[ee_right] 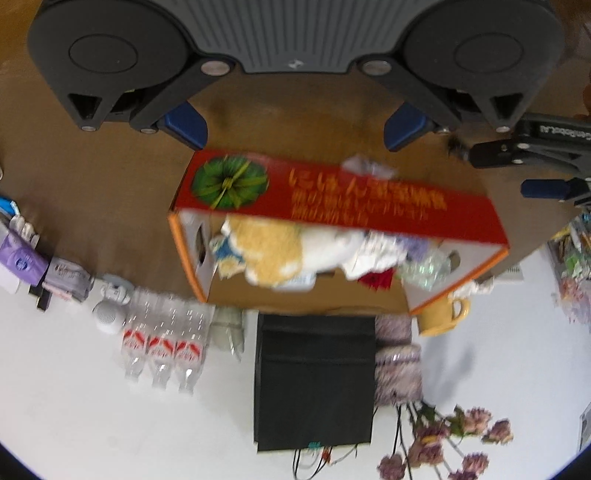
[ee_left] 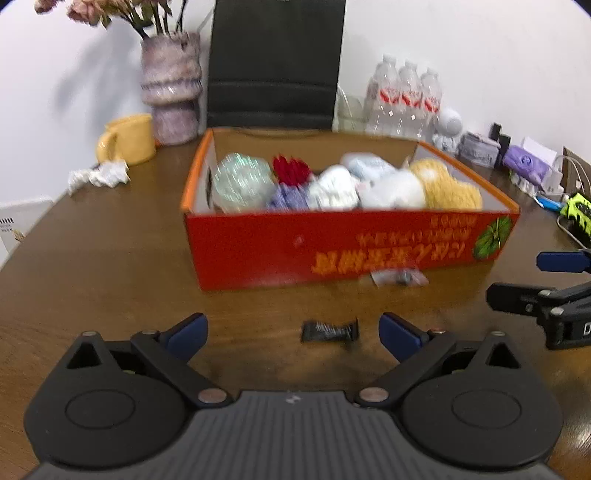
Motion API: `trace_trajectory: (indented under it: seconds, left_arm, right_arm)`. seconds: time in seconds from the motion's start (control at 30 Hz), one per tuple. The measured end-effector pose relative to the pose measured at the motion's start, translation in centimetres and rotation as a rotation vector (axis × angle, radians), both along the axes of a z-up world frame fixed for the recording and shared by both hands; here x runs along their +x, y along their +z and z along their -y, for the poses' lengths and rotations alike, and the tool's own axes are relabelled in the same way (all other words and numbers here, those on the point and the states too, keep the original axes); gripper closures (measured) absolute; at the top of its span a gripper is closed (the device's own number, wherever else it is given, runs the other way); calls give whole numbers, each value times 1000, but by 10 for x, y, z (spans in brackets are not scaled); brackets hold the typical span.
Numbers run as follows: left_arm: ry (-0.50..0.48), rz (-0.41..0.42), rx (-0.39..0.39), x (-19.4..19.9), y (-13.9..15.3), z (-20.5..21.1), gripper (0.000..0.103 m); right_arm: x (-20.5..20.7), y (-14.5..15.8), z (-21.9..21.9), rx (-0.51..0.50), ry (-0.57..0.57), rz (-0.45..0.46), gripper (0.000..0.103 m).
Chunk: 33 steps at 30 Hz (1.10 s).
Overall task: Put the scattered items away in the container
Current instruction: 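Withdraw both grippers toward the black wrapper and last clear wrapper, then grasp black wrapper with left gripper while right grasps clear wrapper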
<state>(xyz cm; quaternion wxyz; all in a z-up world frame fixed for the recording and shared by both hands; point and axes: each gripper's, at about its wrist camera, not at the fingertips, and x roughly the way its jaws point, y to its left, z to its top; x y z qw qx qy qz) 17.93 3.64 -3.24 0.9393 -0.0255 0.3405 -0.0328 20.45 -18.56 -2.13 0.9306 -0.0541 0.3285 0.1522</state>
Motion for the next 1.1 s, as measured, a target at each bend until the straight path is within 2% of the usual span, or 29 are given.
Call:
trace_trajectory:
  seconds: [0.1,0.13,0.2,0.33,0.43,0.7,0.93,1.1]
  left_arm:
    - [3,-20,-8,3,-8,3,12]
    - [7,-25,-11,5,-10,4,19]
    - [7,-12,-6,5,-11,8,26]
    - [0,19,74,4,-12,16,74]
    - [-18,29,69,1,-12,12,78]
    - [-4,40,27,1,-12,-11,79]
    - [10,42,-16,3,-11,-33,79]
    - [15,38,-35,7,-11,-43,79]
  right_arm:
    - [-2,-7,-2,3,5,-19,1]
    - [-2,-8,-3,6,6,-21,1]
    - [-2,-10,-5,19,10,-24,1]
    - [4,-15,-14,32,17,-39,3]
    - [8,-19,-23,41,22,-45,5]
    - [26,-19,-53,74,-11,-52,11]
    - [45,-25,-72,100,-88,-78,23]
    - [48,-27,-82,38,-133,-64,35]
